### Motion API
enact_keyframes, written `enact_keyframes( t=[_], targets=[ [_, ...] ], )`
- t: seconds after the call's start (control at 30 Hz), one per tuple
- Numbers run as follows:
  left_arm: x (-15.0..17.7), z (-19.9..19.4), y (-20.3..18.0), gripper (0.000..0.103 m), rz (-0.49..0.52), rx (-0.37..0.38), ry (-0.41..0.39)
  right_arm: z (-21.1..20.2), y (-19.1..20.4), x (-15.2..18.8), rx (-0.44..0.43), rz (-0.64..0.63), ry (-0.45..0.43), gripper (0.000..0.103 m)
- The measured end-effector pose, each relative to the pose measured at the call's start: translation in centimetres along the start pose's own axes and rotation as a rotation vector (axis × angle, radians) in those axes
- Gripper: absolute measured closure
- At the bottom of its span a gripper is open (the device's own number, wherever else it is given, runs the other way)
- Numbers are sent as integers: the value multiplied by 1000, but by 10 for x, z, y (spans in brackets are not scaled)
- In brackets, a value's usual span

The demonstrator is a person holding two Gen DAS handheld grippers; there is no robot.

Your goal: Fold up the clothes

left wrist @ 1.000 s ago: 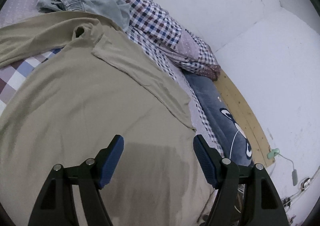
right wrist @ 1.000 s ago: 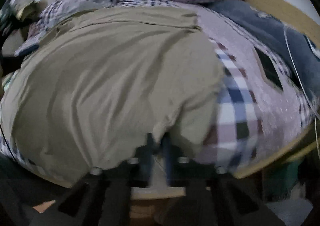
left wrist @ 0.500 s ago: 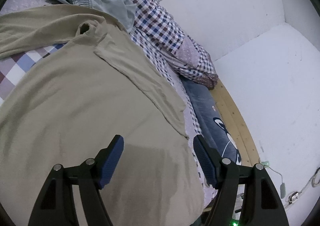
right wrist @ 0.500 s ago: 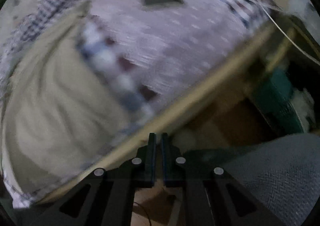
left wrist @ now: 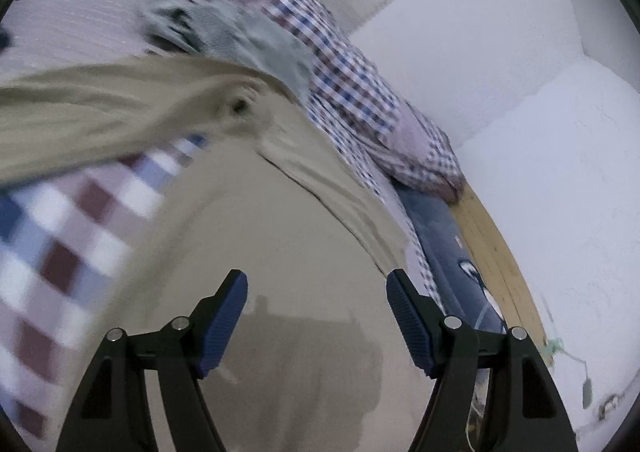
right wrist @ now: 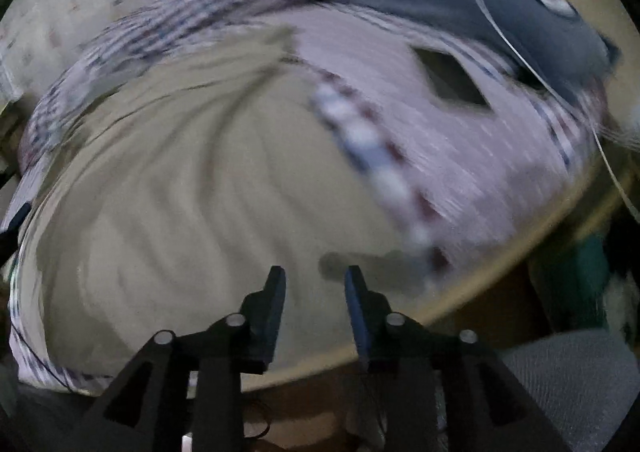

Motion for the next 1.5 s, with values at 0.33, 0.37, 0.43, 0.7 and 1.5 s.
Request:
enact_keyframes(
  t=[0.33, 0.37, 0.43, 0.7, 1.5],
  targets=[
    [-35, -94, 68, 24, -87, -32, -236, 16, 101, 3, -137, -249, 5, 57],
    [-37, -107, 81, 24, -112, -50, -262, 21, 108, 1, -152, -262, 10, 56],
    [-37, -129, 107, 24, -179, -79, -302, 28, 126, 1, -180, -290, 13, 55],
    [-31, -167, 179, 24, -335, -185, -318, 41, 182, 14, -279, -390, 28, 51],
    [5, -147, 172, 93, -218, -204, -24, 64, 341, 19, -770, -361, 164, 49]
  ],
)
Point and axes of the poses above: each gripper's, at about its wrist camera, not at the fingertips, and z roughly the way its jaws point, y to its left, x to its underside, the point moved 2 cm from there along z, roughly the way its jaws point, and after that the axes turned 7 degrees about -x, right-handed, at the moved point
